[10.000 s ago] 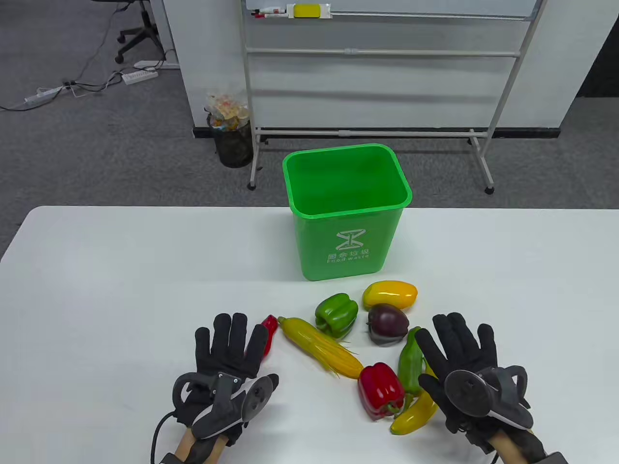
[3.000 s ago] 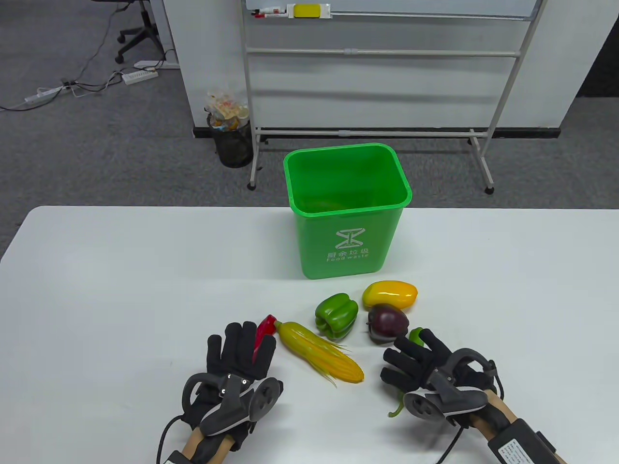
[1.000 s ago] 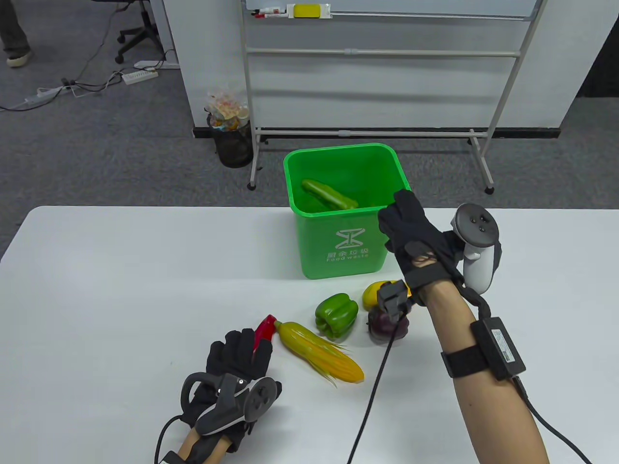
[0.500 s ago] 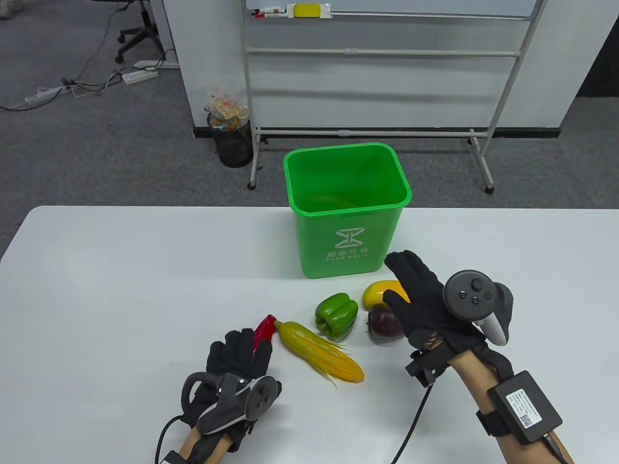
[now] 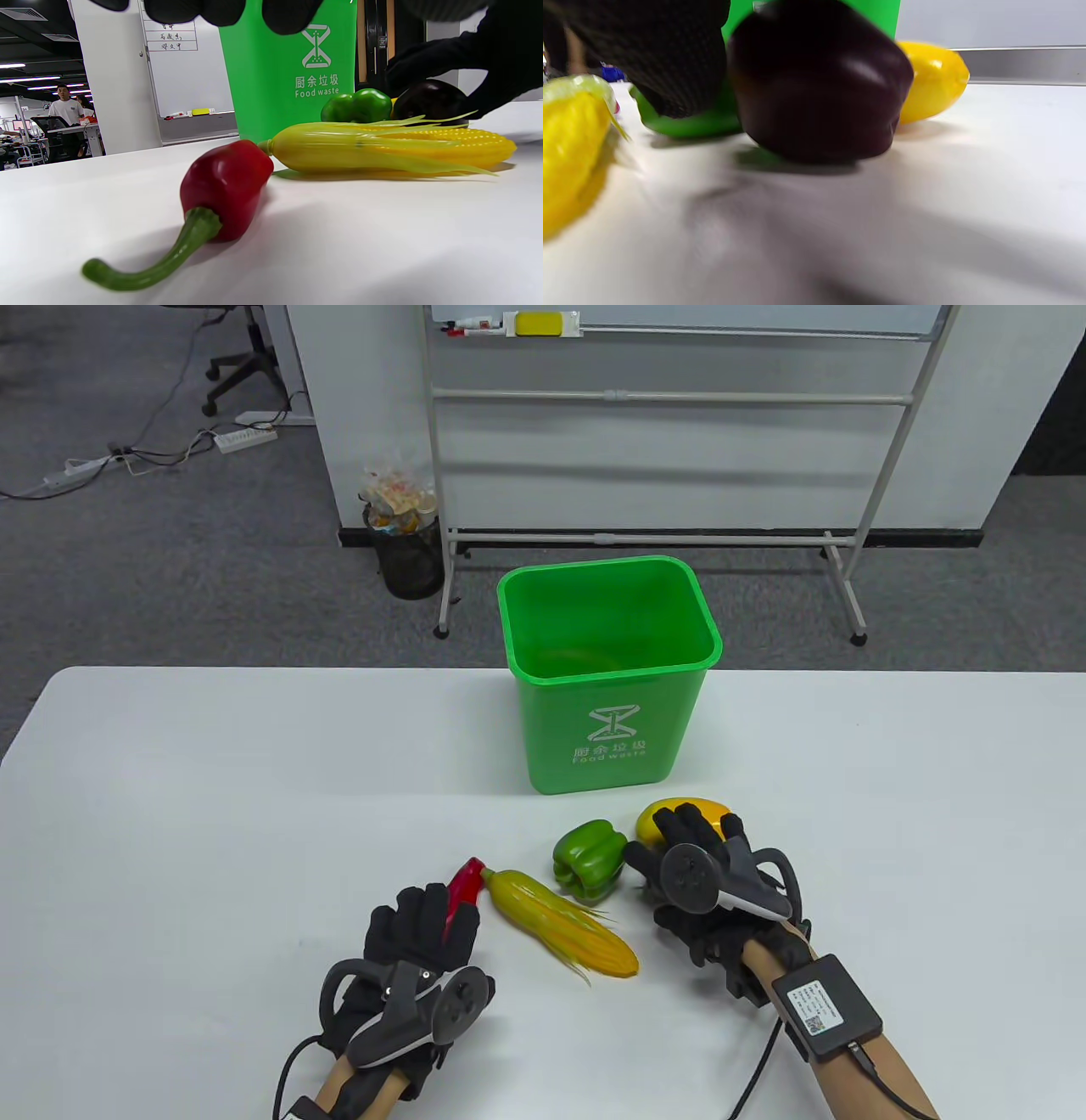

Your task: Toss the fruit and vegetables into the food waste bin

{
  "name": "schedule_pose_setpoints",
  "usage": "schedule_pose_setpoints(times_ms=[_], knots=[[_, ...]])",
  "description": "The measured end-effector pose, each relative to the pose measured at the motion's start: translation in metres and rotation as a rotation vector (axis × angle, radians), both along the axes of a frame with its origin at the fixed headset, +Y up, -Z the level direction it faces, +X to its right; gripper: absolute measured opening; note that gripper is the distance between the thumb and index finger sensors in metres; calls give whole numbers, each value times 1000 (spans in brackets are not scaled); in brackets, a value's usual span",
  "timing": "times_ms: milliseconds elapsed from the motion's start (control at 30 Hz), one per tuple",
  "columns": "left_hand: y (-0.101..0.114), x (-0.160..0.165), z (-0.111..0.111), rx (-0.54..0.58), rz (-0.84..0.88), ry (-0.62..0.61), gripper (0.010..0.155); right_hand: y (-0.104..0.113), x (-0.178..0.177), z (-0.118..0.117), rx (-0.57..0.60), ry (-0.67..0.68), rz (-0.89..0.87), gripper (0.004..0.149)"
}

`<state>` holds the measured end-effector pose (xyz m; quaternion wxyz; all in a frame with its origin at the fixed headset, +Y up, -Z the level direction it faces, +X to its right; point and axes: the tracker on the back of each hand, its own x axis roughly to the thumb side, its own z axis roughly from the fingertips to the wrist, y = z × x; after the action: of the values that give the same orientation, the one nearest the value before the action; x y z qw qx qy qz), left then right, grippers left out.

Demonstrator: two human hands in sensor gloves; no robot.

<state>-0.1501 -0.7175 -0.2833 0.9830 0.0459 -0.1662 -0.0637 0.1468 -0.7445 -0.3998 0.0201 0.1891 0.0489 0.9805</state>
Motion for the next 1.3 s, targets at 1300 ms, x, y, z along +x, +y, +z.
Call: schedule_pose_setpoints(times_ms=[1300], knots=[[0,2,0,9,8,-5,83,112,-14,58,-706,266,-1738,86]])
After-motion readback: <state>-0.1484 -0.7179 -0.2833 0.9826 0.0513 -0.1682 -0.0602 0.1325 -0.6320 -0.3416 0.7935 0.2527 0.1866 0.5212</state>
